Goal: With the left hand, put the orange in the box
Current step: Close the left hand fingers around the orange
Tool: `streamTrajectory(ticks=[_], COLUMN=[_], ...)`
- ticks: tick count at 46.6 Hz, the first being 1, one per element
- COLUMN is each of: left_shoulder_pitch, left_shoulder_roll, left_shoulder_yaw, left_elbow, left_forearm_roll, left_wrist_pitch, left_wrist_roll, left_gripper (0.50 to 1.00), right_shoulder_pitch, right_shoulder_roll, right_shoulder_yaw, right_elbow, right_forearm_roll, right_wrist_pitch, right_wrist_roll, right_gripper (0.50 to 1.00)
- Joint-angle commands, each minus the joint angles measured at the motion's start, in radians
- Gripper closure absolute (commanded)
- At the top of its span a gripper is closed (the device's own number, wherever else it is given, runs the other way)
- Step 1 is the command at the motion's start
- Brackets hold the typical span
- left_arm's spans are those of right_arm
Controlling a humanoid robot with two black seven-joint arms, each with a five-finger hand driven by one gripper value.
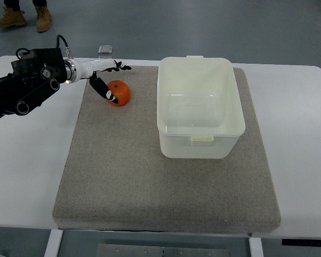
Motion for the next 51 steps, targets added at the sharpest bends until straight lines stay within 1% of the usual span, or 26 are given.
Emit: streamTrajectory(ticks=[1,9,12,14,16,20,22,25,27,29,31,41,51], left_shoulder_pitch=[-0.001,-0.003,-0.003,-0.006,-0.006,-0.006,-0.006,-0.006,-0.007,-0.007,-0.007,-0.026,-0.076], left_shoulder_roll=[-0.002,-0.011,-0.011,-0.011,-0.011,-0.011,-0.011,-0.011,-0.011,-0.011,-0.011,-0.005,0.013], left_shoulder_yaw=[0.015,0.018,0.018,0.018,0.018,0.018,0.018,0.018,0.018,0.018,0.018,0.018,0.006], left_elbow=[0.000,0.002,0.002,0.002,0.000,0.000,0.002,0.000,0.002,0.002,0.002,0.000,-0.009], left_forearm_roll=[0.011,0.042,0.043,0.051,0.063,0.080,0.083,0.085,0.086,0.092,0.105,0.135,0.134], left_wrist_pitch=[0.005,0.008,0.008,0.008,0.008,0.008,0.008,0.008,0.008,0.008,0.008,0.008,0.009], left_wrist_roll=[0.000,0.000,0.000,0.000,0.000,0.000,-0.002,-0.002,-0.002,-0.002,-0.002,-0.002,-0.006], left_gripper=[0.506,0.516,0.546,0.585,0.641,0.705,0.752,0.810,0.889,0.924,1.000,1.000,1.000], right_shoulder_pitch=[0.000,0.000,0.000,0.000,0.000,0.000,0.000,0.000,0.000,0.000,0.000,0.000,0.000], right_shoulder_roll=[0.000,0.000,0.000,0.000,0.000,0.000,0.000,0.000,0.000,0.000,0.000,0.000,0.000], right_shoulder_yaw=[0.000,0.000,0.000,0.000,0.000,0.000,0.000,0.000,0.000,0.000,0.000,0.000,0.000], right_elbow=[0.000,0.000,0.000,0.000,0.000,0.000,0.000,0.000,0.000,0.000,0.000,0.000,0.000], right_forearm_roll=[0.000,0.000,0.000,0.000,0.000,0.000,0.000,0.000,0.000,0.000,0.000,0.000,0.000], right_wrist_pitch=[0.000,0.000,0.000,0.000,0.000,0.000,0.000,0.000,0.000,0.000,0.000,0.000,0.000], right_wrist_roll=[0.000,0.000,0.000,0.000,0.000,0.000,0.000,0.000,0.000,0.000,0.000,0.000,0.000], right_gripper=[0.574,0.574,0.574,0.574,0.574,0.574,0.574,0.574,0.574,0.574,0.574,0.574,0.574])
